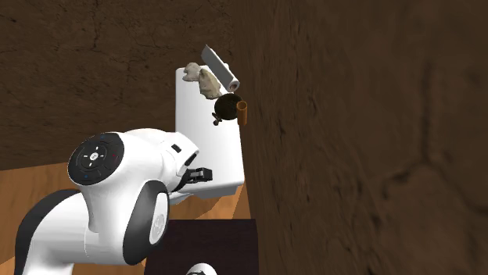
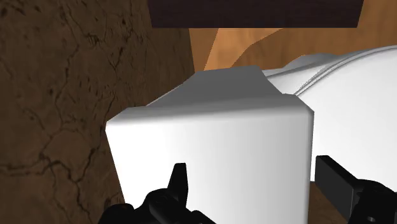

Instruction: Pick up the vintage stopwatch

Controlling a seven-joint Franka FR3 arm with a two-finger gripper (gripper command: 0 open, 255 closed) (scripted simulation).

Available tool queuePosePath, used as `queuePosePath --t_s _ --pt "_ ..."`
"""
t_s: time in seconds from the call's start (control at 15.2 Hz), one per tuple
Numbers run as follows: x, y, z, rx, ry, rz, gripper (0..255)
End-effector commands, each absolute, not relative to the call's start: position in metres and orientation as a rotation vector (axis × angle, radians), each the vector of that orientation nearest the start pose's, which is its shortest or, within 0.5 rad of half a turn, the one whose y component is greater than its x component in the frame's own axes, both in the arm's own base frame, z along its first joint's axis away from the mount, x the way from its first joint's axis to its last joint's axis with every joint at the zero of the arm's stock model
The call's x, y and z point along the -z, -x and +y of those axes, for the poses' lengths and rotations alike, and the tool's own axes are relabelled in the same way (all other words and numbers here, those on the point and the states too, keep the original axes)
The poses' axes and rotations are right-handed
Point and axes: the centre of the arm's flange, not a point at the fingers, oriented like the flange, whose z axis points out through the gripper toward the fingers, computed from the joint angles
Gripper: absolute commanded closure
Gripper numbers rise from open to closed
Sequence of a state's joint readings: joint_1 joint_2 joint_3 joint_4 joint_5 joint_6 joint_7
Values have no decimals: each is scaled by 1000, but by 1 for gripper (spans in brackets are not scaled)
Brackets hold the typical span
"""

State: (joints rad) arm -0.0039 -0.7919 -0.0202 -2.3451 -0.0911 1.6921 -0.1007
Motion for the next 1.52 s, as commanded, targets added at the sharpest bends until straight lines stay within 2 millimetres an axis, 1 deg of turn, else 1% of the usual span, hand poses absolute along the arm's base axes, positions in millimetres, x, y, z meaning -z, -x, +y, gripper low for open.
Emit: queuePosePath --t_s 0.0,0.33,0.66,0.99,1.25,1.32,1.45 --pt "-609 -317 -18 216 3216 -139 0" --pt "-608 -375 -45 261 3172 -266 0" --pt "-608 -436 -67 304 3121 -390 0" --pt "-609 -498 -83 345 3066 -511 0" --pt "-610 -548 -92 378 3018 -605 0" --pt "-610 -551 -93 379 3015 -611 0" --pt "-600 -551 -93 379 3015 -611 0"
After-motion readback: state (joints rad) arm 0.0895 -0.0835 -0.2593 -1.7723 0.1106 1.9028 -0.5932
